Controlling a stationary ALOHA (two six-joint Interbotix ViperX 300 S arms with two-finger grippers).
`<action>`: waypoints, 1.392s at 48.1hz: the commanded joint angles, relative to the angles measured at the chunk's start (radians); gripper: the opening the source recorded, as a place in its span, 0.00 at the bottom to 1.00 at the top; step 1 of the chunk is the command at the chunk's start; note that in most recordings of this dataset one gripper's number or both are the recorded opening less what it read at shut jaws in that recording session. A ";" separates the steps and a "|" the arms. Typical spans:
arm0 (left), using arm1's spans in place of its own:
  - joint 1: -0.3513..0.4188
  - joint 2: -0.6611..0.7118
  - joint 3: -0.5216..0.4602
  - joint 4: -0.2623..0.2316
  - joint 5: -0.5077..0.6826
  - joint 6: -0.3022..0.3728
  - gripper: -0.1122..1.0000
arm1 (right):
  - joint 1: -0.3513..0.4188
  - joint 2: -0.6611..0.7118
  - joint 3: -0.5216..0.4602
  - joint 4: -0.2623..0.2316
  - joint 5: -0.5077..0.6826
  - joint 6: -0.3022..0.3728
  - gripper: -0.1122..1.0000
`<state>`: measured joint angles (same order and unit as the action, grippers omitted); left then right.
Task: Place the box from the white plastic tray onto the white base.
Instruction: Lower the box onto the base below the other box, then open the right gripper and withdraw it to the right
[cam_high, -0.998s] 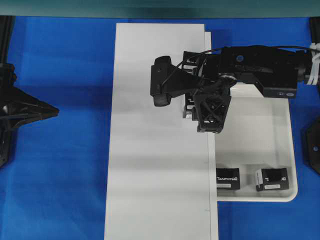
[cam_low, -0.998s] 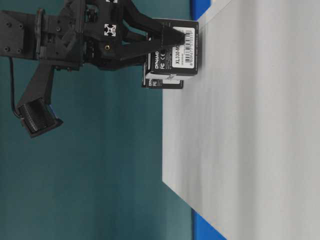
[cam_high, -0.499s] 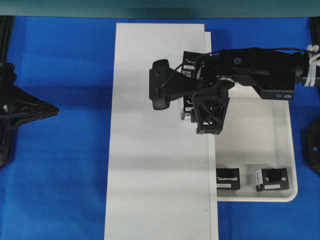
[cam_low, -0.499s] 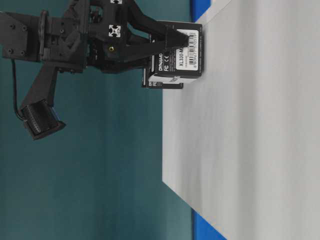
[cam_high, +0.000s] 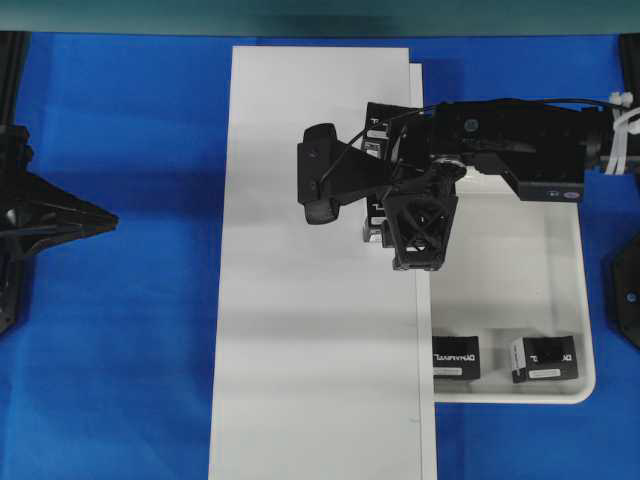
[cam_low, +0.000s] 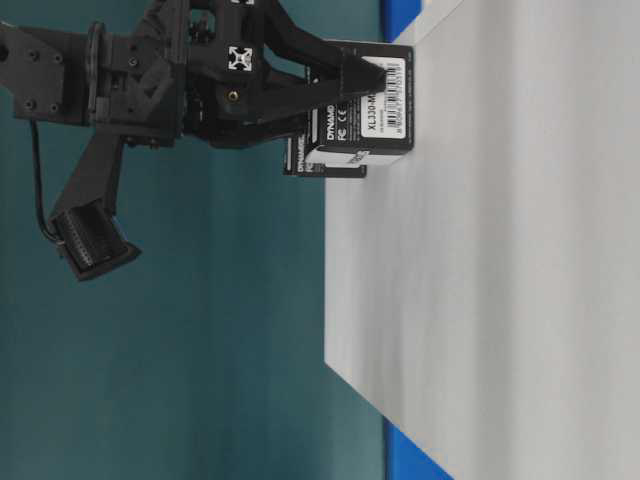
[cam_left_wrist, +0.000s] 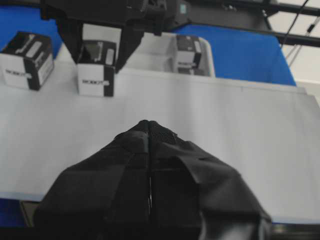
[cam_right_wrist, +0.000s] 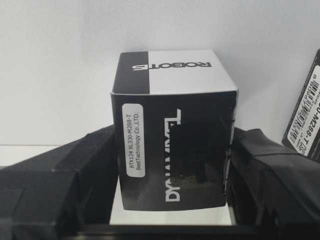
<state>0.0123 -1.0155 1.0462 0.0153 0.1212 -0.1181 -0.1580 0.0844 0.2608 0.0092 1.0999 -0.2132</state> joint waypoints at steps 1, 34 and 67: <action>0.003 0.008 -0.028 0.003 -0.006 0.000 0.04 | 0.006 0.017 -0.003 0.003 -0.005 0.000 0.64; 0.002 0.011 -0.028 0.002 -0.008 -0.002 0.04 | -0.003 0.012 0.018 0.008 -0.015 0.012 0.65; -0.002 0.011 -0.026 0.002 -0.006 -0.003 0.04 | -0.015 -0.031 0.023 0.008 -0.038 0.017 0.99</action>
<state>0.0123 -1.0140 1.0477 0.0138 0.1212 -0.1197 -0.1672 0.0736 0.2884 0.0138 1.0615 -0.1994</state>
